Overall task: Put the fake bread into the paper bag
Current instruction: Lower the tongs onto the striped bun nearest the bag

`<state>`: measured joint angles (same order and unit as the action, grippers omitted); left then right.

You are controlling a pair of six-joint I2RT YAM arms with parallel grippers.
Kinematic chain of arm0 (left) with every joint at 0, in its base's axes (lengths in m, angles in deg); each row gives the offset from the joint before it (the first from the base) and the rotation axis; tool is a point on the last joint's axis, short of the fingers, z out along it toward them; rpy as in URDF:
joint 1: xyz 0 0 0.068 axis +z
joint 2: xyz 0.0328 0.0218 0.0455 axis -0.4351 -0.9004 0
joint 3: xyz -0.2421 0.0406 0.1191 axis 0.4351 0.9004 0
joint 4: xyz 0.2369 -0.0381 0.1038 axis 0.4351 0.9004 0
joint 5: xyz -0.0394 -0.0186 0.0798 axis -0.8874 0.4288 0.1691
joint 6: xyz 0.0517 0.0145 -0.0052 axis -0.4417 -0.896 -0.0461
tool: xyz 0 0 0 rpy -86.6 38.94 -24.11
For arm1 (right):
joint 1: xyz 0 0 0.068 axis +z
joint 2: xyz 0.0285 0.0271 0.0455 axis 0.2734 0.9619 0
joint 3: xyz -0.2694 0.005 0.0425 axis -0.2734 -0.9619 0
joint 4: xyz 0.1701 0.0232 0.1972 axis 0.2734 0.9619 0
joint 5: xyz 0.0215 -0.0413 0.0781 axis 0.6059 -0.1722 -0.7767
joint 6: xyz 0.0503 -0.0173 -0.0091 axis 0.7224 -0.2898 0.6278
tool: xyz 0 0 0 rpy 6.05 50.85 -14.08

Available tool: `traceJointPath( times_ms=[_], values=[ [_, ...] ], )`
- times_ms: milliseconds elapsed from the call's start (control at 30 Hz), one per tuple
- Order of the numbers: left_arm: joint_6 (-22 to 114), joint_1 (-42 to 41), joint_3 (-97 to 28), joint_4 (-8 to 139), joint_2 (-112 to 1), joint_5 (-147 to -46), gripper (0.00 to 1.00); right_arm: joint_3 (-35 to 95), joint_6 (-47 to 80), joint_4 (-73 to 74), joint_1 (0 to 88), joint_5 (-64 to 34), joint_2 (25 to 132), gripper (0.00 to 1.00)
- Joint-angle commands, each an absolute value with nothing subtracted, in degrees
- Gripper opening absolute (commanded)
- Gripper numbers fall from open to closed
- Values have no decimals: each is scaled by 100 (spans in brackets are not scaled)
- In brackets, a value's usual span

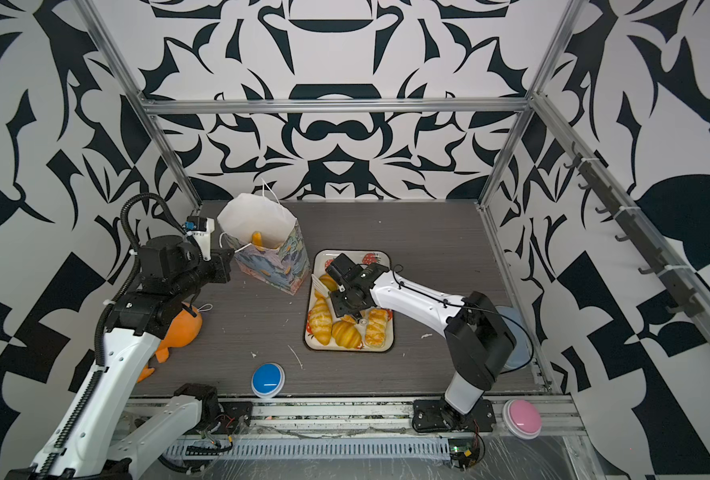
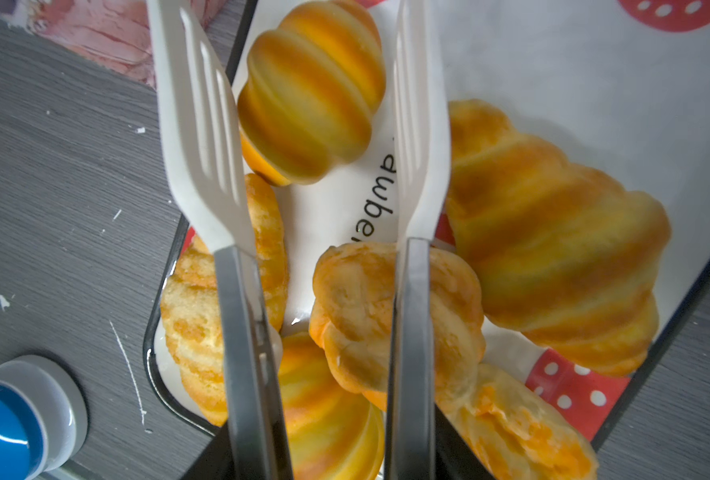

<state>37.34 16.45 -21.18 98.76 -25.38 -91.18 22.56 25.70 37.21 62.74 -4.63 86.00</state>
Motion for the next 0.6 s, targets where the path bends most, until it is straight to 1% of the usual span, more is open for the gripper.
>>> traceJointPath(
  times_ms=[0,433,567],
  values=[
    [3782,1624,-2266,10018,-2538,-9163,0,2428,2545,3549,6280,-497,8553,55],
    [3786,1630,-2279,10023,-2582,-9171,0,2469,2519,3568,6273,-503,8794,55],
    [3780,1622,-2276,10046,-2599,-9168,0,2517,2430,3654,6277,-487,8795,50]
  ],
)
